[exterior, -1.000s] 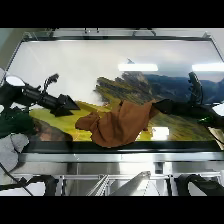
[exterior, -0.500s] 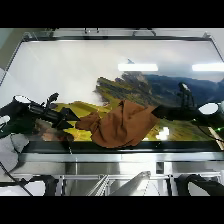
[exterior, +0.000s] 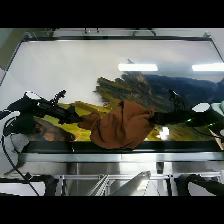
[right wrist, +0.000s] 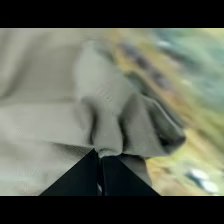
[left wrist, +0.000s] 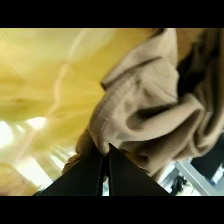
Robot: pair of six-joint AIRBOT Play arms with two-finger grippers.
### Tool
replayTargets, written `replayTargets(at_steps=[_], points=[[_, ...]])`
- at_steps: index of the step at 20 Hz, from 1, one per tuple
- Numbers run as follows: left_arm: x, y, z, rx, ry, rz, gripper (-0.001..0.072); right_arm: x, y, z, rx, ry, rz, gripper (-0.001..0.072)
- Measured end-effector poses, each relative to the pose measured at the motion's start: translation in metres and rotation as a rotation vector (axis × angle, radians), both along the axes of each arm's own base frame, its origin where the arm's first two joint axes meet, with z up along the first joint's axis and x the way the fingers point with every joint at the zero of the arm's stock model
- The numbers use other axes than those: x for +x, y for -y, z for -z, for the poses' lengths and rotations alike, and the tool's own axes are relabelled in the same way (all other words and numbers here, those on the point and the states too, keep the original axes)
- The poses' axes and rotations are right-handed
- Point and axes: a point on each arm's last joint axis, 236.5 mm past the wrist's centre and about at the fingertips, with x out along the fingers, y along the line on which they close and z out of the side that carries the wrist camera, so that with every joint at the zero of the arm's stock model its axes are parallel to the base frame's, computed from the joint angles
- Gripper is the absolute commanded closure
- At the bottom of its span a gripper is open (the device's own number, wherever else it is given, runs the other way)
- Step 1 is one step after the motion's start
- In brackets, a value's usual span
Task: Fold the shirts.
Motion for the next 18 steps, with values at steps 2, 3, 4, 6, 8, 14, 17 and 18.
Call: replayTargets(at_steps=[2, 3, 4, 6, 8, 14, 17, 18], points=[[0.009, 0.005, -0.024, -0.049, 0.049, 0.005, 0.0696, 0.013, 0.0, -0.033, 0.025, 0.083, -0.013, 0.0691], [0.019, 0.006, -0.045, -0.079, 0.102, -0.003, 0.0695, 0.022, 0.004, -0.054, 0.032, 0.137, -0.008, 0.0691], [0.029, 0.005, -0.072, -0.108, 0.167, -0.01, 0.0695, 0.032, 0.01, -0.08, 0.036, 0.203, 0.005, 0.0691], [0.046, 0.0, -0.137, -0.157, 0.33, -0.033, 0.0695, 0.054, 0.033, -0.149, 0.031, 0.383, 0.065, 0.0691], [0.055, -0.012, -0.215, -0.163, 0.548, -0.051, 0.0694, 0.063, 0.054, -0.226, 0.036, 0.568, 0.136, 0.0691], [0.013, -0.048, -0.396, -0.013, 1.089, -0.138, 0.0685, 0.011, 0.077, -0.401, -0.017, 1.029, 0.237, 0.0691], [-0.008, -0.071, -0.411, 0.116, 1.154, -0.198, 0.0684, 0.002, 0.09, -0.414, -0.085, 1.06, 0.302, 0.0691], [-0.011, -0.077, -0.405, 0.139, 1.139, -0.218, 0.0684, 0.002, 0.094, -0.411, -0.096, 1.042, 0.314, 0.0691]])
